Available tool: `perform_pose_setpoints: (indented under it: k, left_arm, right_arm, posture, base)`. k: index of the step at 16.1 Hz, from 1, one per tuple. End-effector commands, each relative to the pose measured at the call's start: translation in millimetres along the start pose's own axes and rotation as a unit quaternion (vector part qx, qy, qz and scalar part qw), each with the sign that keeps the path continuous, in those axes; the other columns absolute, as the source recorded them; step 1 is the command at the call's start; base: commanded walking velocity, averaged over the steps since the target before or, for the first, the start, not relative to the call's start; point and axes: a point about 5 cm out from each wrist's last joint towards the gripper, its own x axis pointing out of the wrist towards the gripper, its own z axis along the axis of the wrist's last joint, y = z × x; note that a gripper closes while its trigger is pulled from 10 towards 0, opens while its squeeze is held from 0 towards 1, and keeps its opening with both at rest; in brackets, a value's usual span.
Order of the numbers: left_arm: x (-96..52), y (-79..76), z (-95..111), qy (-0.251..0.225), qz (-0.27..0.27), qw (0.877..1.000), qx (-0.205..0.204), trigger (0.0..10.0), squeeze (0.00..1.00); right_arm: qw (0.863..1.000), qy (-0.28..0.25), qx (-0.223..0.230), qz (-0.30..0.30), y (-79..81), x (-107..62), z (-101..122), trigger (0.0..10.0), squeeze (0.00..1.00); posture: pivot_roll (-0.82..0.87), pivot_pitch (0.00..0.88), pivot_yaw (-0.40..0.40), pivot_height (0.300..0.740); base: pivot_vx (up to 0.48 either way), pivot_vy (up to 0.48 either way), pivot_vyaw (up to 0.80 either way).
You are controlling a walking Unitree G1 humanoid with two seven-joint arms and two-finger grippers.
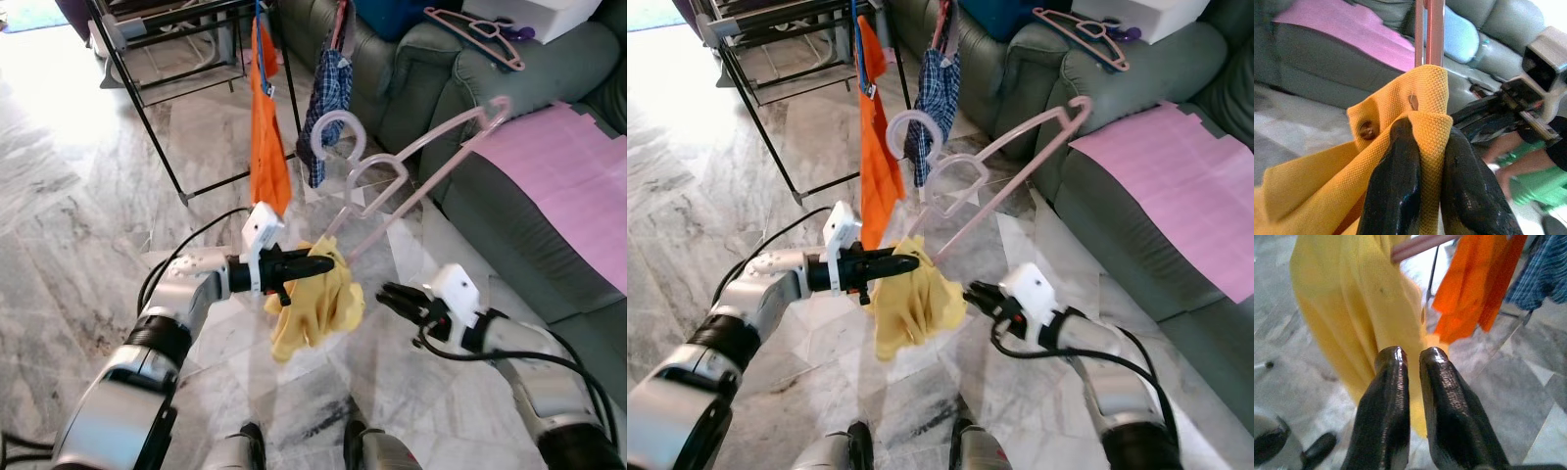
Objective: Hang hanger
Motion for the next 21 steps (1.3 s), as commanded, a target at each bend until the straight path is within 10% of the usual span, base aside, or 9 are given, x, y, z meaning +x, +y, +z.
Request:
perform_pose_setpoints:
  k: [1, 11, 12, 13, 15, 16, 20, 21]
  left_arm:
    - [5.8, -3.4, 9.6, 0.0, -0.057, 0.998, 0.014, 10.0, 0.0]
    - [-1.3, -12.4, 19.3, 0.04, -0.19, 0.981, 0.017, 10.0, 0.0]
    - [1.0, -15.9, 25.4, 0.037, -0.209, 0.977, 0.025, 10.0, 0.0]
    - [4.1, -21.6, 33.5, 0.033, -0.229, 0.972, 0.036, 10.0, 0.0]
    - [6.7, -30.4, 43.2, 0.027, -0.256, 0.965, 0.049, 10.0, 0.0]
    - [7.3, -35.7, 49.0, 0.021, -0.271, 0.961, 0.059, 10.0, 0.0]
    - [2.6, -45.7, 53.0, 0.026, -0.296, 0.953, 0.061, 10.0, 0.0]
    - [1.5, -47.2, 52.2, 0.028, -0.299, 0.952, 0.059, 10.0, 0.0]
  right_arm:
    - [1.0, 0.018, -0.007, 0.012, -2.0, -10.4, 0.1, 10.0, 1.0]
    - [0.988, 0.12, -0.055, 0.081, -14.8, -32.7, -13.7, 10.0, 1.0]
    - [0.985, 0.131, -0.051, 0.099, -15.2, -33.1, -16.2, 10.0, 0.87]
    - [0.98, 0.139, -0.051, 0.13, -12.2, -31.2, -18.1, 10.0, 0.0]
    - [0.978, 0.139, -0.058, 0.147, -9.8, -25.2, -18.8, 10.0, 0.0]
    - [0.984, 0.117, -0.065, 0.121, -14.4, -15.7, -13.2, 10.0, 0.94]
    - [0.982, 0.11, -0.094, 0.119, -16.7, -8.1, -9.3, 10.0, 1.0]
    - [0.982, 0.106, -0.104, 0.114, -18.4, -7.0, -8.2, 10.0, 0.46]
  posture:
    - [-0.24, 0.217, -0.005, 0.74]
    - [-0.22, 0.244, -0.007, 0.74]
    - [-0.21, 0.246, -0.006, 0.74]
    - [-0.2, 0.247, -0.004, 0.74]
    - [-0.19, 0.248, -0.001, 0.74]
    - [-0.18, 0.248, 0.0, 0.74]
    - [-0.17, 0.252, 0.001, 0.74]
    - [-0.17, 0.252, 0.001, 0.74]
  base:
    - [0.0, 0.0, 0.0]
    - [0.0, 0.0, 0.0]
    - [0.0, 0.0, 0.0]
    - [0.0, 0.0, 0.0]
    - [0.0, 0.0, 0.0]
    - [0.0, 0.0, 0.0]
    - [0.0, 0.0, 0.0]
    - [0.0, 0.0, 0.0]
